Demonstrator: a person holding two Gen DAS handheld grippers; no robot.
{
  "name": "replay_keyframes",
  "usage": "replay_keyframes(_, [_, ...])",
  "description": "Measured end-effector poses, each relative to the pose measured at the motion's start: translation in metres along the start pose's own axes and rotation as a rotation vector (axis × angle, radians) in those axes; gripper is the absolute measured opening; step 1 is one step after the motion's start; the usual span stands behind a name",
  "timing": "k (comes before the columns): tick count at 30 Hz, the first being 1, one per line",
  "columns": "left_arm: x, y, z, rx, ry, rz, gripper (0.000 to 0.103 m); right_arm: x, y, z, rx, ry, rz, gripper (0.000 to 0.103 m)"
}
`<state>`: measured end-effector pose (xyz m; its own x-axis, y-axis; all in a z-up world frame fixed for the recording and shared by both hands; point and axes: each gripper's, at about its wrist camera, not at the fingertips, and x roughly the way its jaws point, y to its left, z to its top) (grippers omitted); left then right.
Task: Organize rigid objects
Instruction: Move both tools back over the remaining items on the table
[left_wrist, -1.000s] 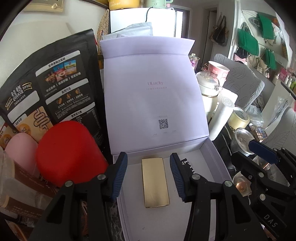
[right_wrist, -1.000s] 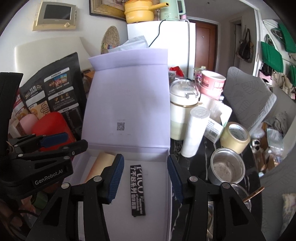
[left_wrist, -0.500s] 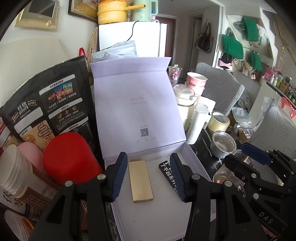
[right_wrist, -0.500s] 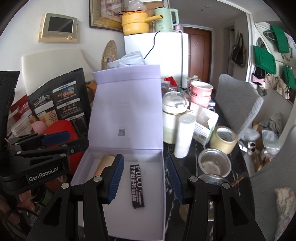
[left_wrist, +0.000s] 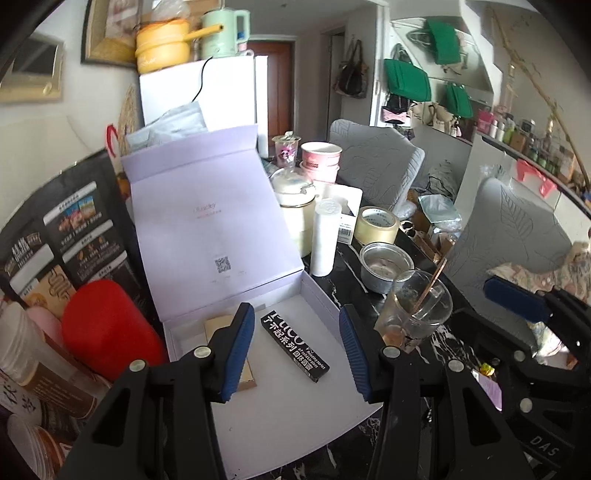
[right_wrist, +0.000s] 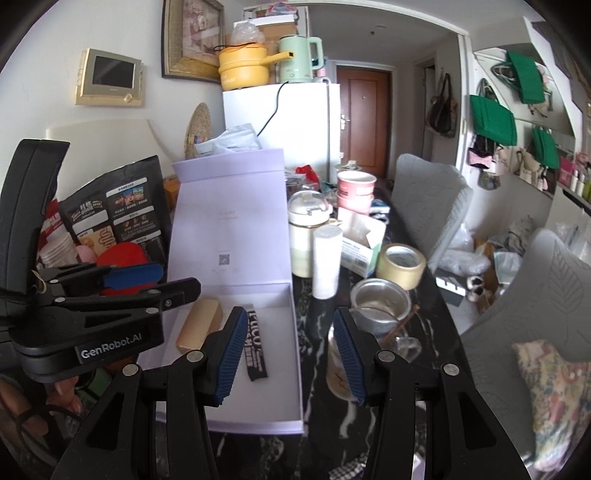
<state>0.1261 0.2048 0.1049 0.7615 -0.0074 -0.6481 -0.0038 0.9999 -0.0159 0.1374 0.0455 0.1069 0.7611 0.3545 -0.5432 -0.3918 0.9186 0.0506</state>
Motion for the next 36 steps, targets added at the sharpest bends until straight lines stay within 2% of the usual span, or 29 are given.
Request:
replay_keyframes(9, [-0.015,-0.048,-0.012,0.088,-0.023,-0.082,0.048,-0.046,-0.021,-0.020,0.027,-0.021,-0.103,0.048])
replay_keyframes(11, [-0.018,-0.056,-0.014,0.103,-0.027,-0.081,0.055,-0.057,-0.026,-0.024,0.039,-0.028,-0.127,0.048])
replay_keyframes(12, [-0.018,-0.060,-0.015,0.110,-0.030,-0.084,0.067,-0.062,-0.028,-0.026,0.044,-0.031,-0.140,0.048])
replay_keyframes(13, [-0.020,-0.065,-0.017,0.120,-0.036,-0.097,0.073,-0.066,-0.030,-0.028,0.046,-0.033,-0.151,0.048])
replay_keyframes(19, [-0.030,-0.089,-0.025,0.171,-0.044,-0.128,0.074,-0.087,-0.044,-0.042,0.078,-0.032,-0.216,0.053])
replay_keyframes(22, [-0.029,-0.100,-0.029,0.181,-0.034,-0.130,0.079,-0.097,-0.052,-0.051,0.097,-0.027,-0.245,0.059])
replay_keyframes(25, [-0.027,-0.118,-0.036,0.221,-0.019,-0.151,0.080,-0.106,-0.059,-0.060,0.108,-0.021,-0.274,0.063])
replay_keyframes(27, [-0.028,-0.127,-0.040,0.231,-0.014,-0.171,0.080,-0.113,-0.065,-0.066,0.115,-0.018,-0.294,0.070])
replay_keyframes(36, [-0.026,-0.162,-0.054,0.289,0.008,-0.189,0.081,-0.136,-0.091,-0.091,0.164,0.008,-0.347,0.072])
